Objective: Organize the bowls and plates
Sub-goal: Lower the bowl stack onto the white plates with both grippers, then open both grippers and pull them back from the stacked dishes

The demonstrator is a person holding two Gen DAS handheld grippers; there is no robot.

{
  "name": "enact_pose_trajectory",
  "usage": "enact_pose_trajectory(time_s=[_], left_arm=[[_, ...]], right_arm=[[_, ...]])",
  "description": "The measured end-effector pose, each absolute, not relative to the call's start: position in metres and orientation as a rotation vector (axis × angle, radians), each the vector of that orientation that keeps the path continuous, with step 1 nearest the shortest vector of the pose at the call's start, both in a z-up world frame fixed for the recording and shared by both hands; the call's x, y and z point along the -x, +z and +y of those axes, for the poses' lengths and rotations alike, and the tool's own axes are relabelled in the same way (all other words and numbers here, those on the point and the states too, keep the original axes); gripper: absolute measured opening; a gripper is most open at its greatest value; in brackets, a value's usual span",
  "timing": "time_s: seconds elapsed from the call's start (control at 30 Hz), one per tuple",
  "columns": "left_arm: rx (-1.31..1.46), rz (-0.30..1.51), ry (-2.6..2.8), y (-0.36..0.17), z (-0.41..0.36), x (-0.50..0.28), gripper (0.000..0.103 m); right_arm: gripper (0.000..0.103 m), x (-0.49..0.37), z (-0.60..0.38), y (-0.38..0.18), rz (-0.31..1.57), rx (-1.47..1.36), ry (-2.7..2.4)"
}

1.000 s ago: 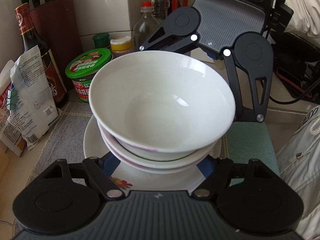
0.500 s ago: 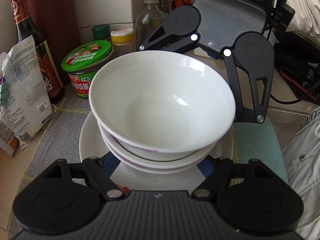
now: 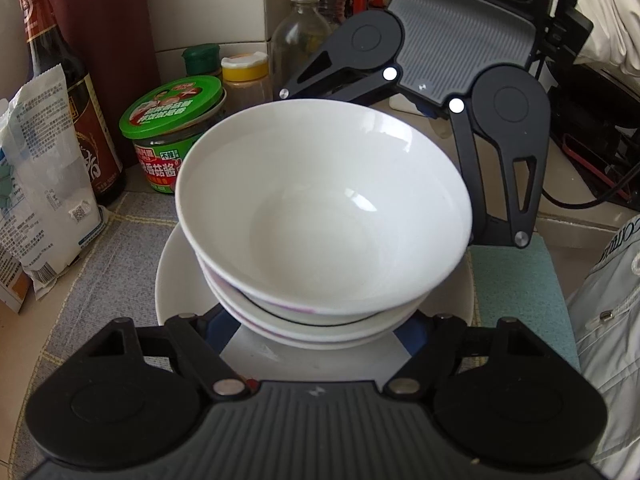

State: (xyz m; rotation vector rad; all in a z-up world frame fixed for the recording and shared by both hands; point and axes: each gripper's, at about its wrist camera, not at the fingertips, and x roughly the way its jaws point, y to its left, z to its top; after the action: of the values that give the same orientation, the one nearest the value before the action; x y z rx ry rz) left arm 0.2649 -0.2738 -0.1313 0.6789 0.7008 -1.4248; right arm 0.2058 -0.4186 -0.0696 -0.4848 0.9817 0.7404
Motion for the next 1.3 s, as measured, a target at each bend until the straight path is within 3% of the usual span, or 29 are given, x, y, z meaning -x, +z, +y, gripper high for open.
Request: enact_pose_trajectory(time_s=[0.1, 0.23, 0.3, 0.47, 0.97, 1.3], left_arm=[[-0.675, 0.7, -1.421, -0.132, -0.273, -0.265, 0.08], [-0.651, 0.694, -1.399, -0.133, -0.269, -0.264, 0.085], [-0.649, 0.672, -1.388, -0.131, -0.265, -0.26, 0.092], [-0.656, 0.621, -1.317, -0.122, -0.25, -0.245, 0.095], [-0.342, 0.419, -1.012, -0.082, -0.167, -0.187, 0.102], [-0.261, 0.534, -0.749, -0.056, -0.142, -0.157, 0.102]], right_arm=[[0.09, -0.206, -0.419, -0.069, 0.982, 0.487, 0.739], [0.103, -0.203, -0.419, -0.066, 0.955, 0.47, 0.734], [0.103, -0.201, -0.418, -0.066, 0.955, 0.478, 0.723], [0.103, -0.196, -0.421, -0.067, 0.961, 0.491, 0.698], [0.103, -0.139, -0.383, -0.036, 0.986, 0.397, 0.289], [0.103, -0.093, -0.339, -0.002, 0.912, 0.081, -0.301]])
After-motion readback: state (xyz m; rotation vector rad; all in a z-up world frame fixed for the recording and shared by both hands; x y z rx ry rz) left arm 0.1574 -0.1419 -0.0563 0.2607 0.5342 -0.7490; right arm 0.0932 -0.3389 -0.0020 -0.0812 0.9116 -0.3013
